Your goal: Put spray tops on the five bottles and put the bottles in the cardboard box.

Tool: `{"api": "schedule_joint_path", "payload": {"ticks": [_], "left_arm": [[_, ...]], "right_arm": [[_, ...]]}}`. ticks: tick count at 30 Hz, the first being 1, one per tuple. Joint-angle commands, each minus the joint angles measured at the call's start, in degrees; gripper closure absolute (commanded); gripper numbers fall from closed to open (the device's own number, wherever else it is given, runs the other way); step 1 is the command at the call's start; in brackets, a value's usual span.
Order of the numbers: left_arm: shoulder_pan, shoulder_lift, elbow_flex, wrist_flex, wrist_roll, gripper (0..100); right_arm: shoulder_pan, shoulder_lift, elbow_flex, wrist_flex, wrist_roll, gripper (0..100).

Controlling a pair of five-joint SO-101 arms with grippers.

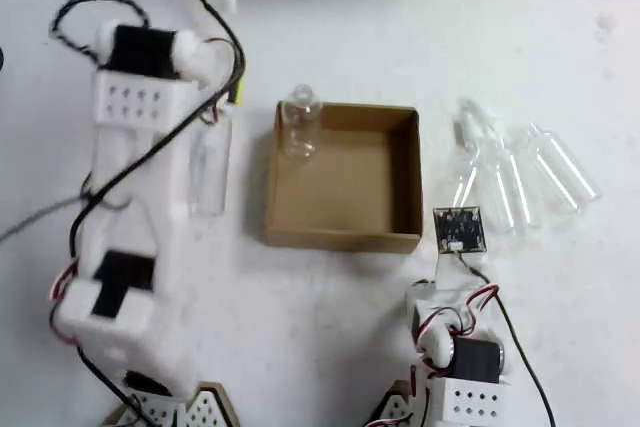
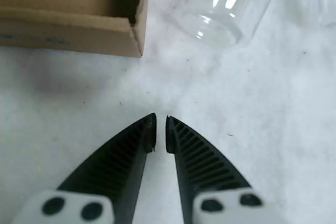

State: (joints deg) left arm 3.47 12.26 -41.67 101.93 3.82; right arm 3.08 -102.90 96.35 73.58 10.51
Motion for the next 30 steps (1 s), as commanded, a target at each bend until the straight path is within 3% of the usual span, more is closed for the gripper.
{"api": "schedule_joint_path", "payload": {"ticks": [1, 5, 9, 14, 19, 24, 27, 30], "left_arm": [[4.4, -15.1, 5.2, 0.3, -0.3, 98], [9.9, -27.1, 15.9, -3.6, 3.0, 98], [11.5, -39.3, 29.8, -16.7, 5.9, 98], [11.6, -49.9, 52.4, -38.5, 10.5, 98], [14.4, -57.5, 74.8, -61.6, 10.6, 98], [17.9, -62.4, 97.4, -92.8, 10.5, 98], [18.2, -61.3, 107.5, -113.2, 7.0, 98], [18.9, -57.3, 112.6, -123.2, 2.3, 98]], "right_arm": [[0.7, -0.2, 0.5, -0.9, 0.0, 98.2], [0.7, -0.2, 0.5, -0.9, 0.0, 98.2], [0.7, -0.2, 0.5, -0.9, 0.0, 98.2], [0.7, -0.2, 0.5, -0.9, 0.0, 98.2], [0.7, -0.2, 0.5, -0.9, 0.0, 98.2], [0.7, -0.2, 0.5, -0.9, 0.0, 98.2], [0.7, -0.2, 0.5, -0.9, 0.0, 98.2], [0.7, -0.2, 0.5, -0.9, 0.0, 98.2]]}}
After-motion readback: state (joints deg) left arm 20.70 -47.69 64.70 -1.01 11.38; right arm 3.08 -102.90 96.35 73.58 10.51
